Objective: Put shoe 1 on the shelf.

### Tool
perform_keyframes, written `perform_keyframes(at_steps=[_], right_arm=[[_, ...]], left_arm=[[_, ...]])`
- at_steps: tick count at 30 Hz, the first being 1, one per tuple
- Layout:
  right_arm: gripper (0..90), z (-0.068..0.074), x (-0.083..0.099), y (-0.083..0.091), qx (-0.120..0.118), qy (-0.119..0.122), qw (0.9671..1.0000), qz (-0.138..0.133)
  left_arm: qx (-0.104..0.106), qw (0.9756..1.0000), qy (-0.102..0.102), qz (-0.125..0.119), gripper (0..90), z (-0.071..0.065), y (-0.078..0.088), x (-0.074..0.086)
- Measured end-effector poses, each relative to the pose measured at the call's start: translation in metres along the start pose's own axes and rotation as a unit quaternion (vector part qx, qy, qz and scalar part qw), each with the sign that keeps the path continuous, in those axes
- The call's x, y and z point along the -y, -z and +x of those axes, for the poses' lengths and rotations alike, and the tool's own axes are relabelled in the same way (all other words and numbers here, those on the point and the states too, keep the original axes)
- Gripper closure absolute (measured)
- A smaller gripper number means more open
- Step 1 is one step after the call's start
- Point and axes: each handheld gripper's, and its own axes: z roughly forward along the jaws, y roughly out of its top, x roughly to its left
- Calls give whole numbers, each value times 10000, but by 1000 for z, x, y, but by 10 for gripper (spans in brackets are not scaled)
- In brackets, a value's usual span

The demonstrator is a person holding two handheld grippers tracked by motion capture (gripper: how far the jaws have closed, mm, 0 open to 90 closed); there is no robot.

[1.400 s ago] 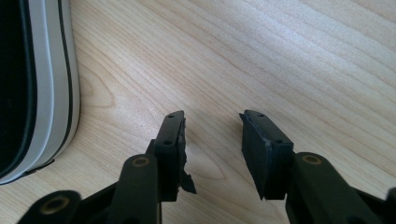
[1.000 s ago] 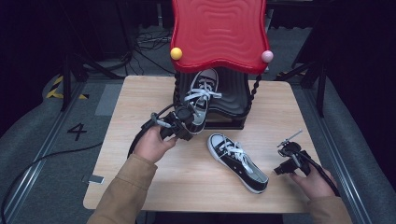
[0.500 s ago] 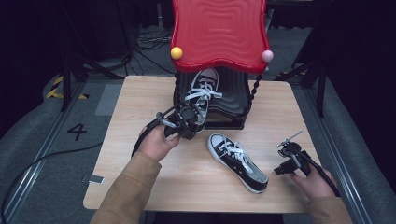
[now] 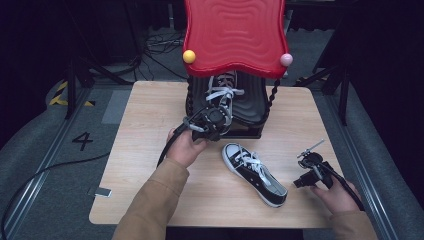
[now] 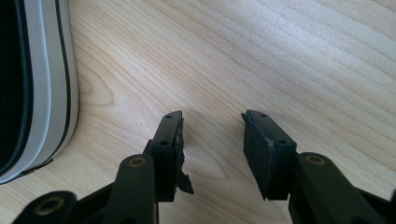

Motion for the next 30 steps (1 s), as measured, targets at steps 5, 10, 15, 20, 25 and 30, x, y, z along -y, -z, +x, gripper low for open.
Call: perform_keyframes(at_steps=[5,10,15,20,25,30], right_arm=[[576,-1,0,0,-8,-18,10000,3],[571,-1,0,0,-20,-27,10000,-1],[569,-2,1,1,-20,-19,10000,-6],[570,-3,2,1,-17,-27,10000,-20],[570,-3,4,2,-26,-46,10000,-22],[570,-4,4,1,-20,-49,10000,-21]], left_arm=[[30,9998,131,-155,899,1,-5,-9],[64,9997,84,-230,899,-5,-14,-22],[-2,9995,83,-309,899,-11,-16,-36],[-62,9989,139,-444,900,-14,-17,-41],[-104,9956,586,-724,900,-3,-11,-37],[-369,9922,992,-654,900,14,-5,-27]])
